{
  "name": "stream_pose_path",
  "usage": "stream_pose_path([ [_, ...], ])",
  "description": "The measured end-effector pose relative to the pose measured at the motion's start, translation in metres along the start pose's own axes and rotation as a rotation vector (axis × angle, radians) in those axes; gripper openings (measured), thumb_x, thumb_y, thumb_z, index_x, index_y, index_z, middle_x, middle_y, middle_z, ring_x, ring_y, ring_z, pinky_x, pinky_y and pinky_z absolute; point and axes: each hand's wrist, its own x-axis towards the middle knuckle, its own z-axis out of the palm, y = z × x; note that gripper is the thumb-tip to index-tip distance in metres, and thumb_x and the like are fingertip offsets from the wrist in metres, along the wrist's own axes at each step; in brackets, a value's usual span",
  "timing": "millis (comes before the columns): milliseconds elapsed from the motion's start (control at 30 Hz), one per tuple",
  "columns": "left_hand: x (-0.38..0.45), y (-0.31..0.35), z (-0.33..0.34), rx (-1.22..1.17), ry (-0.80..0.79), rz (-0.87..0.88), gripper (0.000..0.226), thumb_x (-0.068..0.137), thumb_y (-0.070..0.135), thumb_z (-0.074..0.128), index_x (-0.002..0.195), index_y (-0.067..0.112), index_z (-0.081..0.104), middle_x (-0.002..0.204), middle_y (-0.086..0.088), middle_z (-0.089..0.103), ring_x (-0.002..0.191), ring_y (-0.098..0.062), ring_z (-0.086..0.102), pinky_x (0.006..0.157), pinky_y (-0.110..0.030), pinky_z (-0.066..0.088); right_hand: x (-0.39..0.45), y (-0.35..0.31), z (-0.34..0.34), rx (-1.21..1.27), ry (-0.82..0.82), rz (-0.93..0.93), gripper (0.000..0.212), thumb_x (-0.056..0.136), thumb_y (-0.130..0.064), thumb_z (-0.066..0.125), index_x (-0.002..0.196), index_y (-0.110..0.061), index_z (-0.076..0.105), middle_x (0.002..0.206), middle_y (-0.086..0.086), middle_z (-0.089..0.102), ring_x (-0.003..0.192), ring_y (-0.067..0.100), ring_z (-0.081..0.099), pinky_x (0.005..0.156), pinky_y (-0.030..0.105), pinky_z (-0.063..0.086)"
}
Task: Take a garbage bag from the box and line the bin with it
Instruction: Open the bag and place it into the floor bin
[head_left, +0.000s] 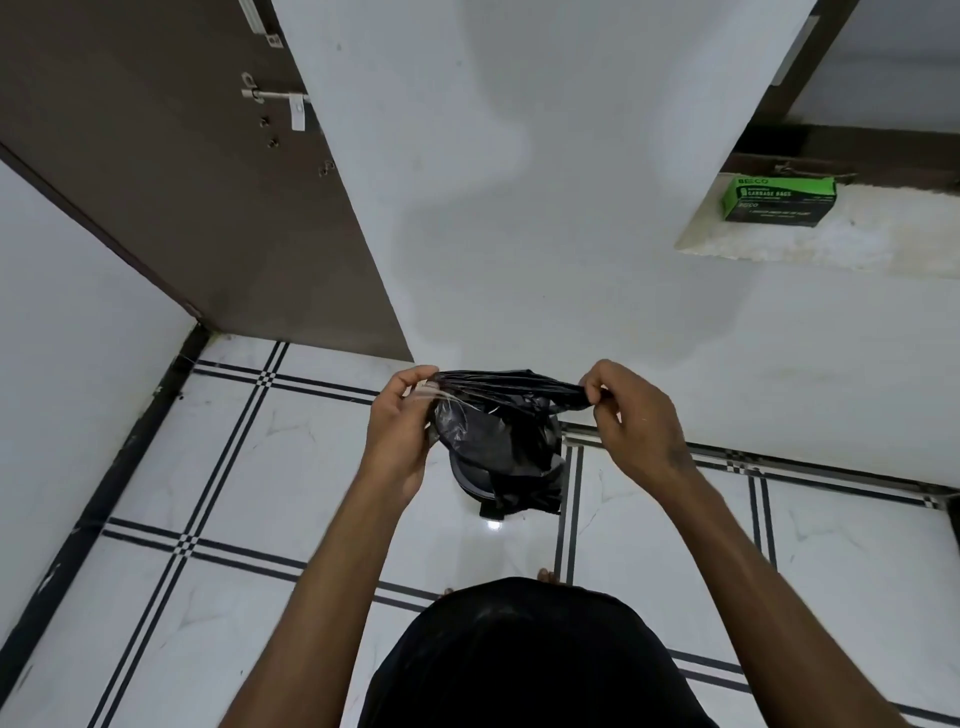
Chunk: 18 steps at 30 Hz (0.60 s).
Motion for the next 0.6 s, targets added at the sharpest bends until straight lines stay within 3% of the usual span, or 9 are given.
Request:
stream_pose_path([
  [100, 0.0, 0.008, -0.005, -0.111, -0.114, -0.121, 0.017, 0.1, 0.005, 0.052, 0.1, 0.016, 0.066, 0.088, -0.004, 0.071, 0.079, -0.016, 0.066, 0.073, -0.026, 0.055, 0.006, 0.006, -0.006, -0.138, -0.005, -0.111, 0.042, 0.07, 0.013, 0.046, 0.074, -0.027, 0.058, 0.09, -0.013, 0.058, 0.076, 0.011, 0.049, 0.061, 0.029, 0.035],
  [200, -0.004, 0.014, -0.006, -0.021, -0.22, -0.163, 0.011, 0.1, 0.012, 0.055, 0.102, 0.014, 0.065, 0.087, -0.004, 0.07, 0.074, -0.014, 0.067, 0.069, -0.023, 0.058, 0.01, 0.01, -0.009, -0.144, 0.039, -0.1, 0.042, 0.077, 0.009, 0.045, 0.081, -0.025, 0.069, 0.094, -0.014, 0.061, 0.077, 0.013, 0.059, 0.06, 0.029, 0.042],
  [333, -0.01, 0.018, -0.006, 0.28, -0.349, -0.06, 0.013, 0.097, 0.018, 0.063, 0.107, 0.01, 0.066, 0.091, -0.01, 0.075, 0.077, -0.017, 0.071, 0.07, -0.024, 0.059, 0.014, 0.01, -0.009, -0.029, 0.143, 0.011, 0.027, 0.076, -0.007, 0.043, 0.072, -0.024, 0.064, 0.08, -0.01, 0.062, 0.066, 0.005, 0.053, 0.062, 0.027, 0.038],
  [467, -0.006, 0.012, -0.013, 0.723, -0.427, 0.062, 0.016, 0.09, 0.018, 0.073, 0.106, 0.015, 0.073, 0.095, -0.028, 0.071, 0.08, -0.021, 0.07, 0.08, -0.034, 0.058, 0.017, 0.01, -0.005, 0.013, 0.234, 0.147, 0.02, 0.082, -0.039, 0.057, 0.068, -0.026, 0.059, 0.076, -0.013, 0.062, 0.082, 0.01, 0.054, 0.068, 0.033, 0.048],
  [533, -0.003, 0.007, -0.014, 0.893, -0.4, 0.147, 0.008, 0.091, 0.024, 0.069, 0.094, 0.021, 0.076, 0.09, -0.026, 0.069, 0.075, -0.021, 0.067, 0.079, -0.04, 0.055, 0.019, 0.009, -0.003, 0.013, 0.2, 0.175, 0.032, 0.077, -0.056, 0.068, 0.07, -0.027, 0.056, 0.079, -0.015, 0.06, 0.089, 0.009, 0.05, 0.069, 0.028, 0.045],
  [600, -0.002, 0.003, -0.013, 0.888, -0.315, 0.167, 0.015, 0.093, 0.023, 0.061, 0.085, 0.022, 0.074, 0.079, -0.014, 0.07, 0.07, -0.017, 0.065, 0.074, -0.037, 0.051, 0.018, 0.009, 0.0, 0.016, 0.173, 0.178, 0.035, 0.075, -0.048, 0.077, 0.074, -0.024, 0.051, 0.081, -0.013, 0.056, 0.088, 0.009, 0.047, 0.067, 0.025, 0.042],
])
